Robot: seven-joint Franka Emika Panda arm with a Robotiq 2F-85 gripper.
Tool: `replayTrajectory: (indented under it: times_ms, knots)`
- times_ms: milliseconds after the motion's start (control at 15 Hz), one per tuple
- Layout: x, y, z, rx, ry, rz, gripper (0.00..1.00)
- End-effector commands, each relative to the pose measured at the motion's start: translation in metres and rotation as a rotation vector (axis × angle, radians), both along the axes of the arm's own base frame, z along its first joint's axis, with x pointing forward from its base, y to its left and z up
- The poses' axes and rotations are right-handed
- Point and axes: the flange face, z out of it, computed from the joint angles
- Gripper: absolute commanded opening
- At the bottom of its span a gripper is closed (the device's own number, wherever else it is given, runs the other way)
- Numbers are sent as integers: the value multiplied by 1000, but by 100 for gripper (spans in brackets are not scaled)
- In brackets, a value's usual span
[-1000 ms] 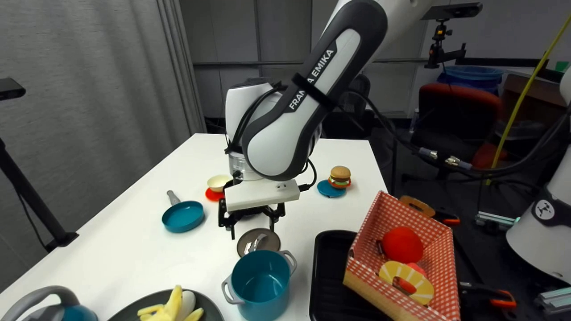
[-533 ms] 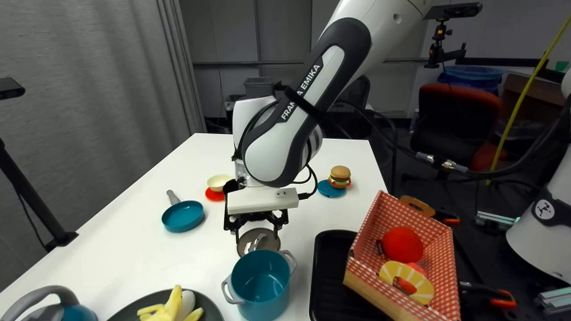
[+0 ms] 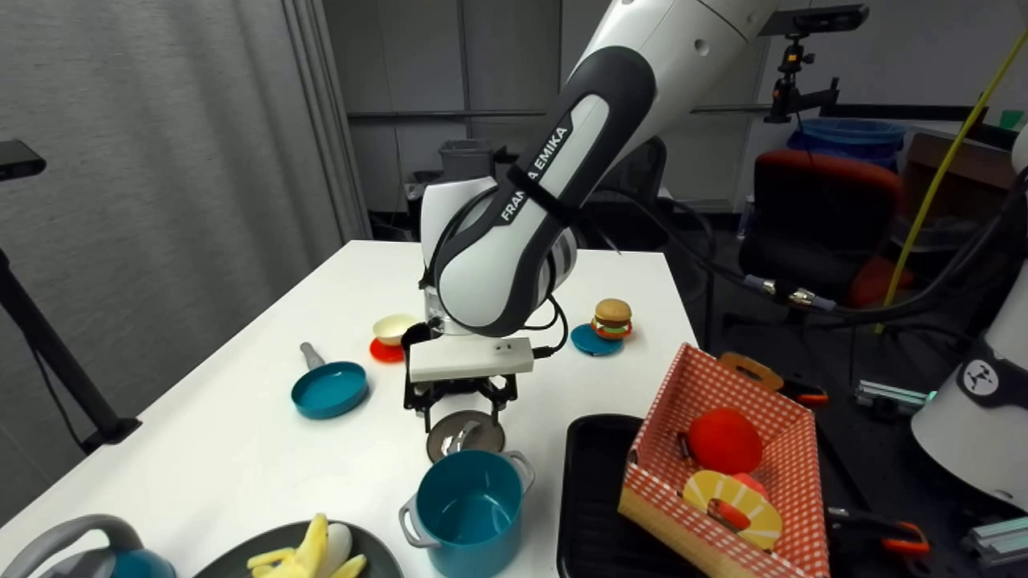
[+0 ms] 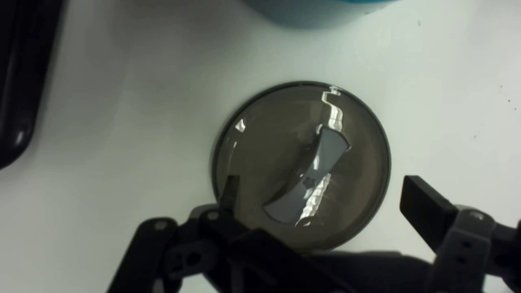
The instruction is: Place the lid on top of the blue pot
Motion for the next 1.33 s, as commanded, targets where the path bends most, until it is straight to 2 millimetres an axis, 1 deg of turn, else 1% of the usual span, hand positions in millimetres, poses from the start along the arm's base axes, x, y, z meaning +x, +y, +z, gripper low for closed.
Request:
replayTrajectory:
  times_ms: [0,67,133,267,533,600,667,800,933,1200,1267]
  knots:
    - [11,-3,-5,12,-26,-4,96]
    - [13,-1,-5,13,-27,-4,89]
    - [14,-1,-6,11,-26,-4,90]
    - [16,0,-9,11,-27,-2,88]
    - [18,-2,-14,11,-25,4,95]
    - [18,-2,-16,12,-26,3,88]
    - [18,-2,-17,12,-24,2,77]
    - [17,-2,-21,15,-23,-1,61]
    - [17,-6,-20,14,-23,0,45]
    - [20,-9,-15,11,-32,-2,17]
    - [21,-8,-15,11,-32,-3,9]
